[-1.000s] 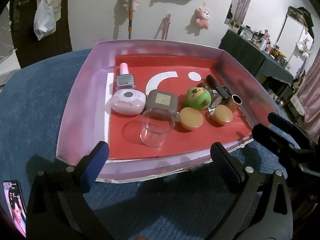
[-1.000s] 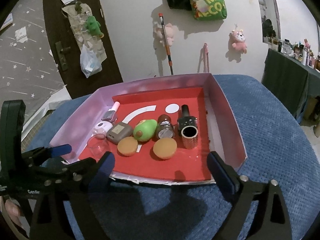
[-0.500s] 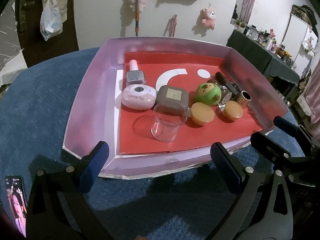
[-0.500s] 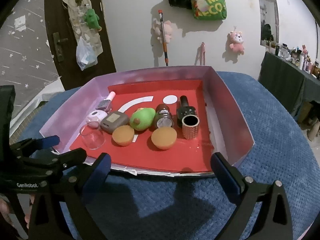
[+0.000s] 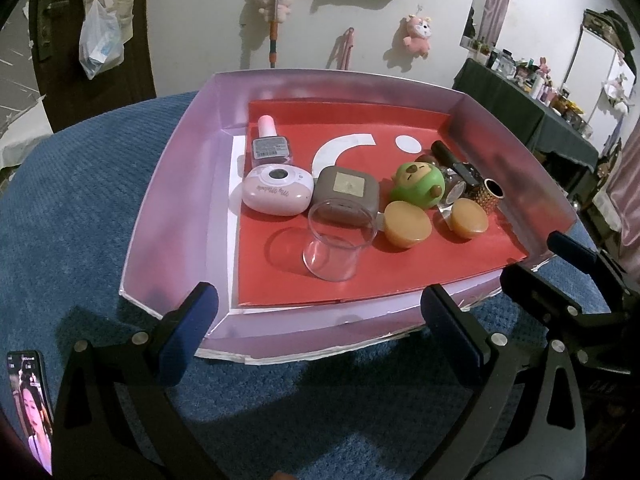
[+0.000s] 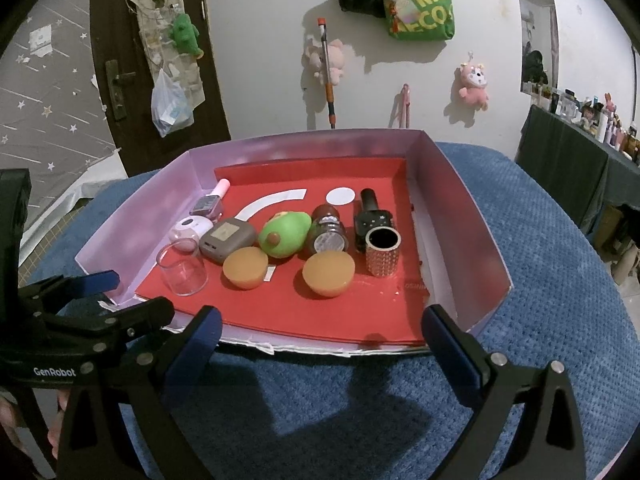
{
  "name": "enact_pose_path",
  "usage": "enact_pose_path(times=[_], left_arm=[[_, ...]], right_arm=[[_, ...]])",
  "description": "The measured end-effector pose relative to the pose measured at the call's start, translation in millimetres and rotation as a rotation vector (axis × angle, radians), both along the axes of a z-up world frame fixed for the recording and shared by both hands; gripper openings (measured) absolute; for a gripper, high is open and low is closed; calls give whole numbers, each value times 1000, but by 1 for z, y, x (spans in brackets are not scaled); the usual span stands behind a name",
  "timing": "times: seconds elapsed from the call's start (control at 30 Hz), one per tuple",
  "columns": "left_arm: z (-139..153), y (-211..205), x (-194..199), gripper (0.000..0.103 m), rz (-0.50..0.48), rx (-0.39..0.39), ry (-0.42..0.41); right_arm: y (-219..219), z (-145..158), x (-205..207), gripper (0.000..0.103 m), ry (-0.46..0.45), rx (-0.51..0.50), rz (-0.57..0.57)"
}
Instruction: Organize rigid objects
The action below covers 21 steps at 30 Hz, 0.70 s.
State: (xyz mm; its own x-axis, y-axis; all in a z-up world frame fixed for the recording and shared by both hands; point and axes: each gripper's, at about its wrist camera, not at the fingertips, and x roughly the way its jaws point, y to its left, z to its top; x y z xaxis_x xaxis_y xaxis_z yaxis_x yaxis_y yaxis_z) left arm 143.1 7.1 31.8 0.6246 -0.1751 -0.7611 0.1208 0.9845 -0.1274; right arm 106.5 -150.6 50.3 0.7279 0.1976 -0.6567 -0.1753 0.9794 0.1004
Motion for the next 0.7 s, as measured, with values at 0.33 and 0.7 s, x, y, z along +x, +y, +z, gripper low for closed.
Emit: enact_pose_path(times=[0.33,0.7], left_arm=[[-2,-2,-2,103,-7,8,-4],[-2,-4,-2,103,-11,25,-13]], right_arm=[[-1,-1,1,102,6,20,-2],[-2,-1,1,102,6,22,-3]])
